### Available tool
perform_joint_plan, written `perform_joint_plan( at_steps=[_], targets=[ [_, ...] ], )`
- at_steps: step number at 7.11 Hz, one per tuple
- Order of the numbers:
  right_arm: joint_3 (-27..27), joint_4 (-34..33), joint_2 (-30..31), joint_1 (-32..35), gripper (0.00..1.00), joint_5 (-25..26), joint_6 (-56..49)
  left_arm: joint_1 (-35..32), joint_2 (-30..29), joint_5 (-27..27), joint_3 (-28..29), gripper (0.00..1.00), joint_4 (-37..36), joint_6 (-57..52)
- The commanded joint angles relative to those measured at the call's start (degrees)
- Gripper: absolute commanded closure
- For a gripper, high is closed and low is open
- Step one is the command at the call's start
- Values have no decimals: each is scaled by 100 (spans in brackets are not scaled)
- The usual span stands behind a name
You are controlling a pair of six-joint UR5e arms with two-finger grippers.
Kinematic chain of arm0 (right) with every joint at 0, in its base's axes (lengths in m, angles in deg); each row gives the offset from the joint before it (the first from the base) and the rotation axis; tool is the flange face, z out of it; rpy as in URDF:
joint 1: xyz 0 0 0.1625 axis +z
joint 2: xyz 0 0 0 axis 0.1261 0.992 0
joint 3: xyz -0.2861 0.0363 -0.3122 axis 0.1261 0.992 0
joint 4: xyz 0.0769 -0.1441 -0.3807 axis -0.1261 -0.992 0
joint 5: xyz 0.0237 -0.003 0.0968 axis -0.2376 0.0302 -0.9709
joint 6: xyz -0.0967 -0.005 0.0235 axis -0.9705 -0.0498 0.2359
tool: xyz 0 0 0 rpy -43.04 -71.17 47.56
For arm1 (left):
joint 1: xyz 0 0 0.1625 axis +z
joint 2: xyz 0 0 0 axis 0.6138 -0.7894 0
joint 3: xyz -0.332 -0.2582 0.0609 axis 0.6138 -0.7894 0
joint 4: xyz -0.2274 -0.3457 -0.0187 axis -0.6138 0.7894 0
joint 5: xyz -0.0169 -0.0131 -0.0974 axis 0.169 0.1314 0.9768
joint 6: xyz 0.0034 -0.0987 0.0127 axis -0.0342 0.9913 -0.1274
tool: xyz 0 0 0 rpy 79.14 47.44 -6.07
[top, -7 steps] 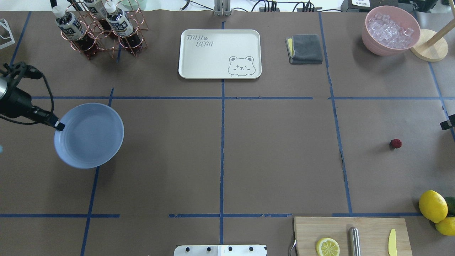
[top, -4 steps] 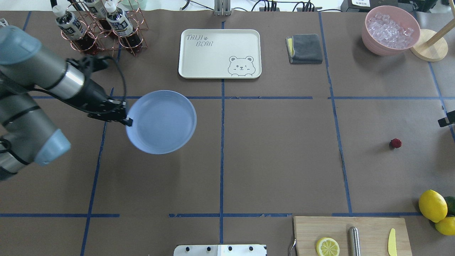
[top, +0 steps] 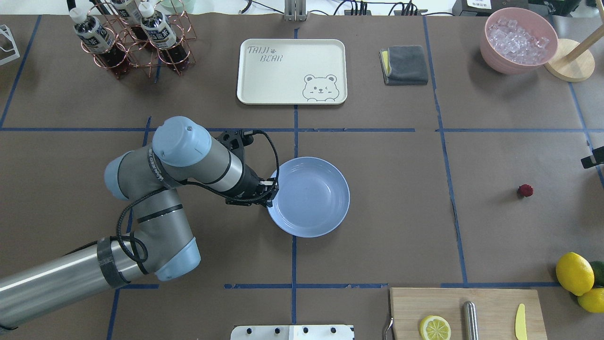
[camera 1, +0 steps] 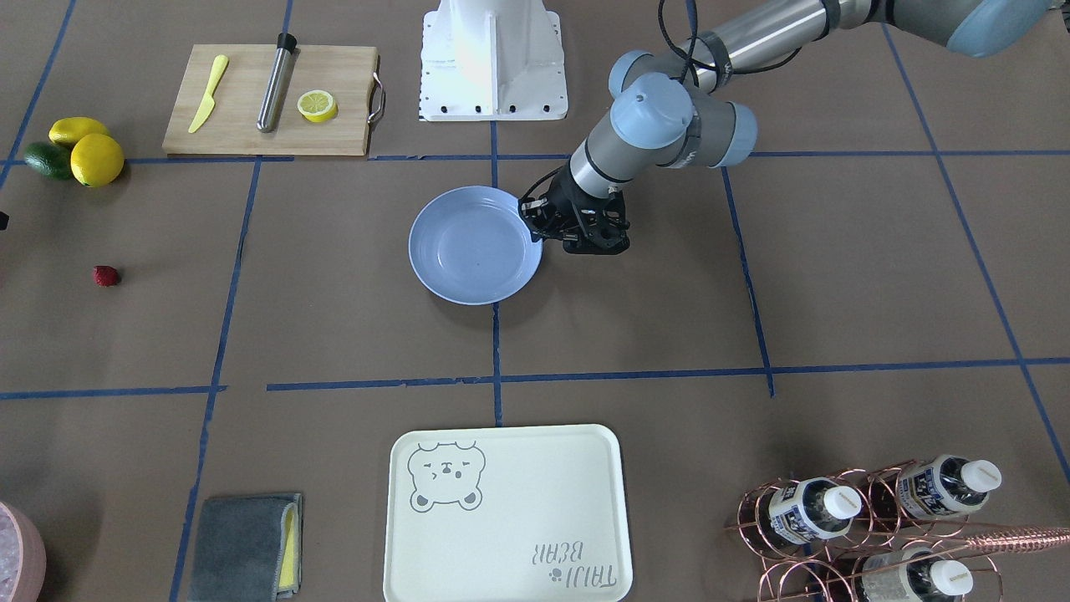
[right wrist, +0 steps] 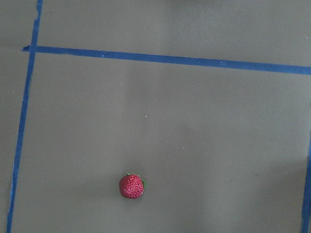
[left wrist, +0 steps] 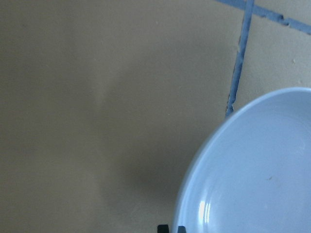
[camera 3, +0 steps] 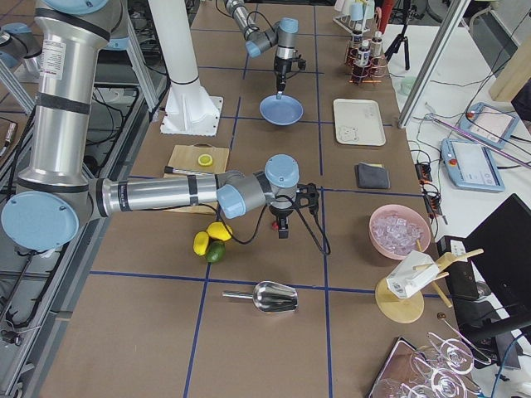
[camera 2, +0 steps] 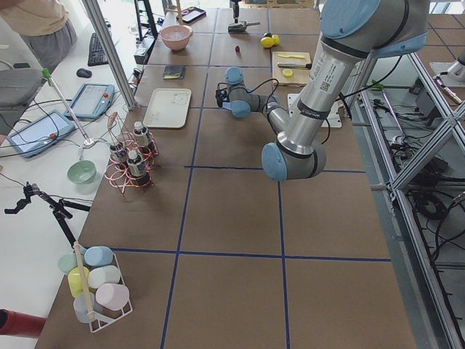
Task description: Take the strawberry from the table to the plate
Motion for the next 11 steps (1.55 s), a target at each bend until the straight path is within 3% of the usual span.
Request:
perform_joint_plan(
  at_steps=[1,4,6,7,8,9,10,11],
  targets=[
    [-8,3,-3,0,0,-7,4,162,-13,-203,183,100,204,4],
    [-8,3,-3,0,0,-7,4,13,389,-194,-272,100,169,-14],
    [-8,-6,-3,0,0,-7,4,30,374,-220,-248,100,169,-14],
    [1,-6,-3,0,0,-7,4,47,357,-220,-196,85,187,-5],
    [-34,2,-3,0,0,-7,65,56,365,-220,-195,27,204,-14],
    [-43,3,-73,-70,0,-146,362,48,365,-281,-239,0,196,-14],
    [-34,177,-222,-253,0,-243,913,13,365,-282,-300,0,196,-14],
    [-17,866,-223,-577,0,-209,1832,-101,400,-308,-518,0,187,4]
  ],
)
